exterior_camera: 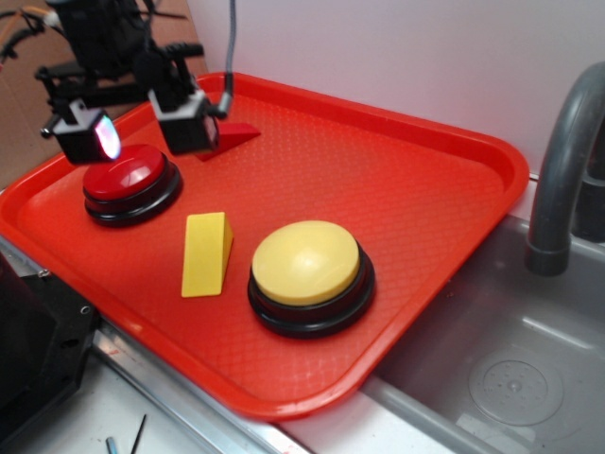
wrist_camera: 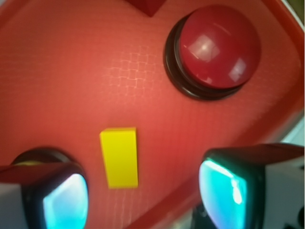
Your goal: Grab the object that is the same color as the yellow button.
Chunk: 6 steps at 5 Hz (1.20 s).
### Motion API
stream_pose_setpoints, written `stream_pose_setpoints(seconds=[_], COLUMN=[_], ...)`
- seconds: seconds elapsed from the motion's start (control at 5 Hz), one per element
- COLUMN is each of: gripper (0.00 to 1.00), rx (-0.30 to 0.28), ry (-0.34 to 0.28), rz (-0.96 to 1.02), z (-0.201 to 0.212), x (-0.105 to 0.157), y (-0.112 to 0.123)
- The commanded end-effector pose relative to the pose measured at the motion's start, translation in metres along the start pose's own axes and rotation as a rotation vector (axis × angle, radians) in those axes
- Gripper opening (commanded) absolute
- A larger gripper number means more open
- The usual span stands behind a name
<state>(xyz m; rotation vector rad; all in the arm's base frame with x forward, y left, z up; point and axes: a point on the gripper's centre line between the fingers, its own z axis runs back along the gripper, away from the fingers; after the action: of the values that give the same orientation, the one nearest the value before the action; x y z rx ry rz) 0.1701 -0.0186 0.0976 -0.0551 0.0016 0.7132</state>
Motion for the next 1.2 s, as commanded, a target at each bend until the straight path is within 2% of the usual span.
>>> stream_pose_setpoints(seconds=[0.0, 0.2, 0.6, 0.8, 1.0], gripper=[1.00, 1.00, 1.00, 0.87, 0.00], rx=[-0.008, 0.032, 0.074, 0.049, 0.025], ry=[-0.005, 0.000, -0.015, -0.019, -0.010], rz=[-0.018, -0.022, -0.006, -0.007, 0.002], z=[-0.039, -0.059, -0.084, -0.087, -0.083], x=[0.002, 0.000, 0.001, 0.004, -0.004], y=[-0.021, -0.019, -0.022, -0.022, -0.015])
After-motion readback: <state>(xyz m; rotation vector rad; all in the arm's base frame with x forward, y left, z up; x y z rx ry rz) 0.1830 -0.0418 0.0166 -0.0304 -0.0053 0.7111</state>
